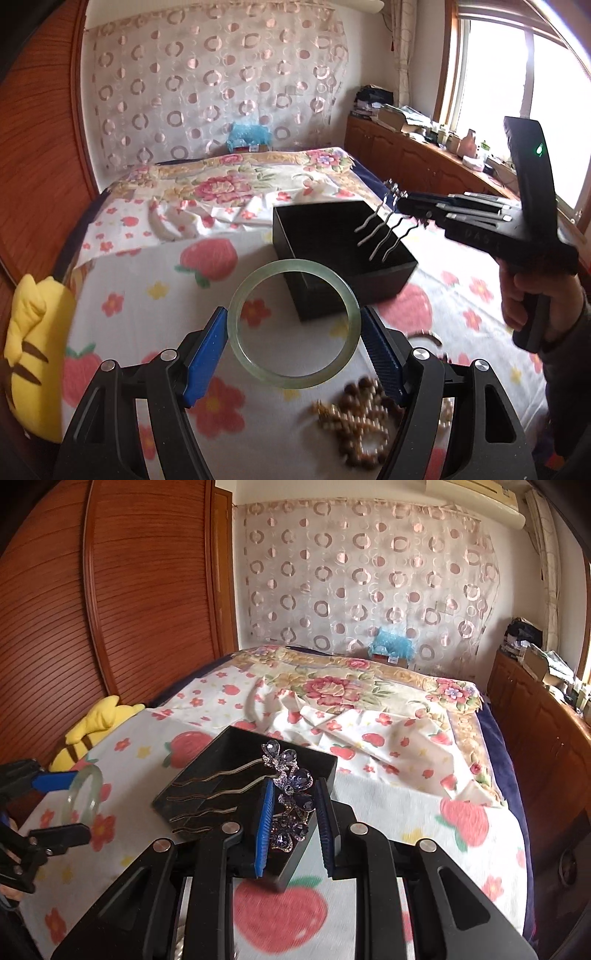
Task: Organize jewelry
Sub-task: 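Release the hair combs into the black box while the left gripper drops the bangle in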
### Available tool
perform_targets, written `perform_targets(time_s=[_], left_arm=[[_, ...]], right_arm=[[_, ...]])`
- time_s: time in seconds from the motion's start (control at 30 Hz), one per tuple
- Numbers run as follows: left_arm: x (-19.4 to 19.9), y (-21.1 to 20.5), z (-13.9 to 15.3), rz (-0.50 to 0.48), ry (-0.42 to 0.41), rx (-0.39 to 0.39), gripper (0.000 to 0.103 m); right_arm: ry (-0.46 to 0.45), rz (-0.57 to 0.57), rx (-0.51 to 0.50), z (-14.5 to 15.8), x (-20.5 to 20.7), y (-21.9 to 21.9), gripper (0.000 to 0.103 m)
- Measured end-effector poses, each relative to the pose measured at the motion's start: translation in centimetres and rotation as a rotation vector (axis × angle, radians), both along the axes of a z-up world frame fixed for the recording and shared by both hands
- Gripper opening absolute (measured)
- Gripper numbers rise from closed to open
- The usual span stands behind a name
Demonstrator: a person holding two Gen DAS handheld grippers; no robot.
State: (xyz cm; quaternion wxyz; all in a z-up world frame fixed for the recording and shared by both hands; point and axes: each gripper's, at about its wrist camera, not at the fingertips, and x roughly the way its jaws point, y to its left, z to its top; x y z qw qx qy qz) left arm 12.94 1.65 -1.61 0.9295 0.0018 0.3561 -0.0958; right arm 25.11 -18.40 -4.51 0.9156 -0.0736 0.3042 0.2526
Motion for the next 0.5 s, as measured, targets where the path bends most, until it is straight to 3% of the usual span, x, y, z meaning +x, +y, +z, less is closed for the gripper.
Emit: perform_targets(time_s=[0.5], left_arm=[[6.5,-1.1,0.4,-0.035,0.007,0.022,0.069]], right_arm=[[0.046,0.031,0.039,-1.9,1.9,0.3,0.028]])
